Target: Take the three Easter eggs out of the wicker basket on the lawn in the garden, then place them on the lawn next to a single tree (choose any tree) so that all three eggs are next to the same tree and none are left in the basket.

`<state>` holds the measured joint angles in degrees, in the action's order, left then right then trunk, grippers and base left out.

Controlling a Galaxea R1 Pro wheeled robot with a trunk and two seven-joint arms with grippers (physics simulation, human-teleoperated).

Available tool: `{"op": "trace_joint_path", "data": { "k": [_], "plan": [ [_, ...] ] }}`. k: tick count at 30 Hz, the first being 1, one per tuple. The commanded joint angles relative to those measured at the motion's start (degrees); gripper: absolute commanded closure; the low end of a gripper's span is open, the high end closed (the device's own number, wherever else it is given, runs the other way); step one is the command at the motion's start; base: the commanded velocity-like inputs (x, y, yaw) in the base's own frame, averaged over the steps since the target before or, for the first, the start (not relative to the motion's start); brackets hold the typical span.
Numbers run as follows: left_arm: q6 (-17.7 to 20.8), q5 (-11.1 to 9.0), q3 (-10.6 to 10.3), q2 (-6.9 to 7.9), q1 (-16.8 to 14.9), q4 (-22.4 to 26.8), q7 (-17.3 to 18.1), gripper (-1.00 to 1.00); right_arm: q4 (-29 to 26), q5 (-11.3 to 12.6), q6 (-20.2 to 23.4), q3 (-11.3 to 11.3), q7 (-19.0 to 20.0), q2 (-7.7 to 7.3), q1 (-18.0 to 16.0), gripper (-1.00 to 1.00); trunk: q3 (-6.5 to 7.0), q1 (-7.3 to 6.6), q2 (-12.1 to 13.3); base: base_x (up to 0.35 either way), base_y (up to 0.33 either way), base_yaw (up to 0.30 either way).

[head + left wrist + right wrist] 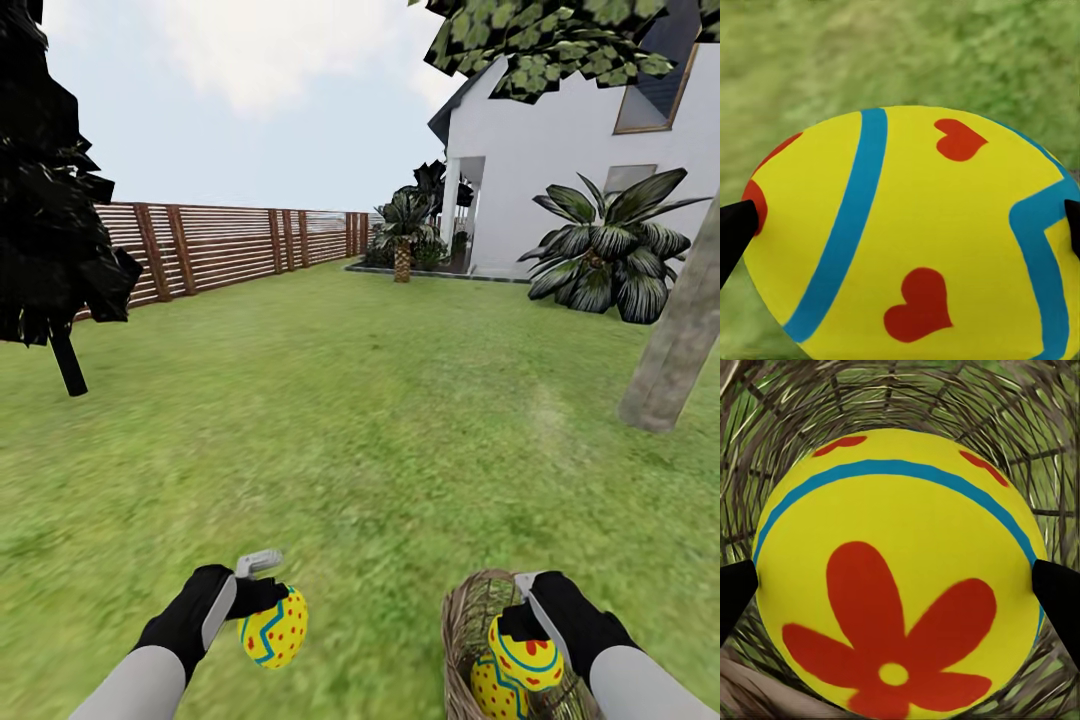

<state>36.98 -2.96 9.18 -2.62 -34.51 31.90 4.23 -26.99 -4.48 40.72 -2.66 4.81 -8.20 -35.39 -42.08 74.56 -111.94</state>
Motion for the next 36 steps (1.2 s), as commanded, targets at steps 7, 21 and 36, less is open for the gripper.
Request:
{"op": "trace_joint_path", "data": {
  "k": [7,21,36],
  "plan": [
    [0.4,-0.4,0.4,1.44,0.1,-3.3,0.0,1.00,-1.4,-0.6,0.8,1.8,0.4,-0.15,0.0,1.00,1.20,-1.55,2.8,0.000,0.000,0.000],
    [0.3,-0.4,0.4,1.48,0.1,-3.9,0.0,1.00,-1.5,-0.3,6.3,3.1,0.4,-1.63,0.0,1.00,3.72,-4.63,8.4,0.000,0.000,0.000],
    [3.7,-0.3,1.1,5.87,0.1,-6.1,3.3,1.00,-1.5,-1.0,6.5,2.8,0.3,-1.04,0.0,1.00,6.41,-7.92,14.4,0.000,0.000,0.000]
  ]
}}
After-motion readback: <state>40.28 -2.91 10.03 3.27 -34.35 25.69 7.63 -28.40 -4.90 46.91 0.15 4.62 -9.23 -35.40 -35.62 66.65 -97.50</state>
